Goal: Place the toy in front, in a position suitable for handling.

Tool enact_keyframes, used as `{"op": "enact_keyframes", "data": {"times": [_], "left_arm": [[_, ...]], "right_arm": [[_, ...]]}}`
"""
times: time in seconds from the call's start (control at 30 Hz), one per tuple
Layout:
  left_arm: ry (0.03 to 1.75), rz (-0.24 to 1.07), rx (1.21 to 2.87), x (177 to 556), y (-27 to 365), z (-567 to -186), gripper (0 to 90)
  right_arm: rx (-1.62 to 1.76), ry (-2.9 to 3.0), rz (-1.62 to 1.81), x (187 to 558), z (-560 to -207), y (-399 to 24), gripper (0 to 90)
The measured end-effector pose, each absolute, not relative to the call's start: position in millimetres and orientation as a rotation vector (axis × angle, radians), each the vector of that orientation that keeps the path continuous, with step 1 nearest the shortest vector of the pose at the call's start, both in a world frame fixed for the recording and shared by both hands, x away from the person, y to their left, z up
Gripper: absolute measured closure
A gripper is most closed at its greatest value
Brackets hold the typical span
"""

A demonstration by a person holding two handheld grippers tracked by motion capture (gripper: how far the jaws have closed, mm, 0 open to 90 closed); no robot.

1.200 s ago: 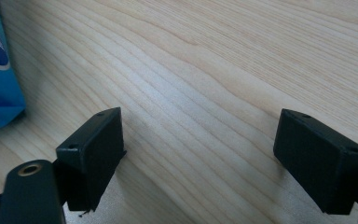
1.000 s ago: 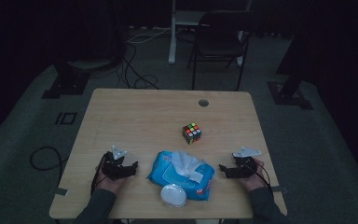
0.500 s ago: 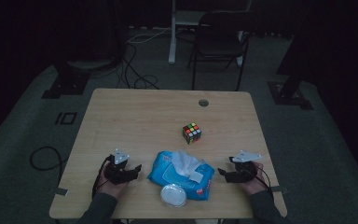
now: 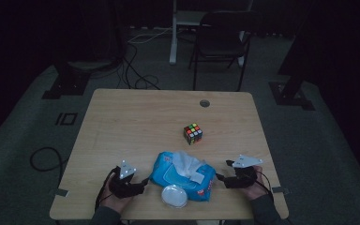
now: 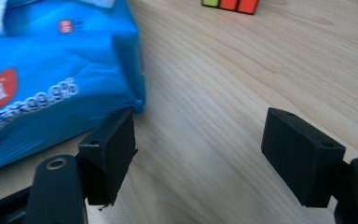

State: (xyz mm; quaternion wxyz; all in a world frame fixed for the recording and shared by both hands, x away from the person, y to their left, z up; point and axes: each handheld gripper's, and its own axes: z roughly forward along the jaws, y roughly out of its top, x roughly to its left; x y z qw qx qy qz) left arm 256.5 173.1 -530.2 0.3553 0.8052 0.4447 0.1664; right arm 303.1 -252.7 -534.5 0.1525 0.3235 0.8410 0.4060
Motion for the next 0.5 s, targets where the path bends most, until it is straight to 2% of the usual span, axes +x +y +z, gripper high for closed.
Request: {"op": "enact_keyframes", "data": {"times": [0.2,0.5], "left_arm": [[1.124,0.448,2.114,246.0,164.1,-532.1,33.4],[1.164,0.471,2.140,263.2,156.1,-536.1,34.3]], "right_arm": [[0.904,2.428,1.185,301.8,-533.9,-247.9,26.4],[0.836,2.467,1.149,302.1,-534.7,-229.4,28.2]]}}
